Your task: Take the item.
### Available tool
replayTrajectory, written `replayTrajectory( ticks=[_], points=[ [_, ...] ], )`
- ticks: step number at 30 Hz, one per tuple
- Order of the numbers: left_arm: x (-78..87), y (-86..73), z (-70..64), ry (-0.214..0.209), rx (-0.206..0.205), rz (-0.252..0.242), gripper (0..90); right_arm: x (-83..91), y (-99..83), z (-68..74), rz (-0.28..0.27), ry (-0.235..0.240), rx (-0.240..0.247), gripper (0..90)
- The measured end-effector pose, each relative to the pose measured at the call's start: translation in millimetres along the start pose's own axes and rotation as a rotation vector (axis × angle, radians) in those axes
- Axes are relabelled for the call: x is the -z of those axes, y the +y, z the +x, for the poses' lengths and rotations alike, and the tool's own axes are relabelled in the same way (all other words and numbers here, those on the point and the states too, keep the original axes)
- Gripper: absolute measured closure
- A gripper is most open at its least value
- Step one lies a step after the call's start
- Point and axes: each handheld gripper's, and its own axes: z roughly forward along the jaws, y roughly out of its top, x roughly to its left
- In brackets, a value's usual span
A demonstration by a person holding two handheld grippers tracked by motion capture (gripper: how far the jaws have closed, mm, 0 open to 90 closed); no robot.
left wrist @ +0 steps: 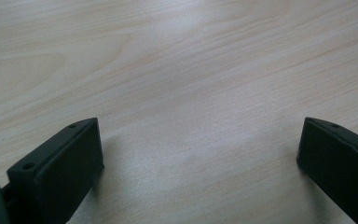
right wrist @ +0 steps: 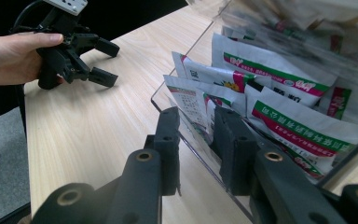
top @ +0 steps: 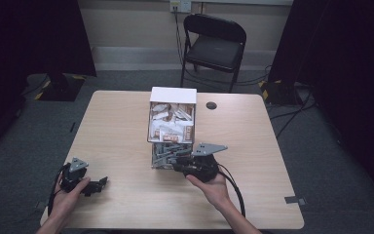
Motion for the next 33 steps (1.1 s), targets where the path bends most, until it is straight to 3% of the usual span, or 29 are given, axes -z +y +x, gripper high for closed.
replayTrajectory(
  ticks=[15,22,33],
  points=[
    [0.0,0.0,0.0,0.000,0.000,0.000,0.0,-10.8,-7.6,-7.0,0.020,0.014,-0.010,74.2],
    [0.0,0.0,0.0,0.000,0.000,0.000,0.0,-13.6,-11.0,-11.2,0.029,-0.009,0.001,82.6],
    [-0.1,0.0,0.0,0.000,0.001,0.000,0.0,-11.9,-13.7,-17.2,0.022,-0.026,0.003,86.6]
  ],
)
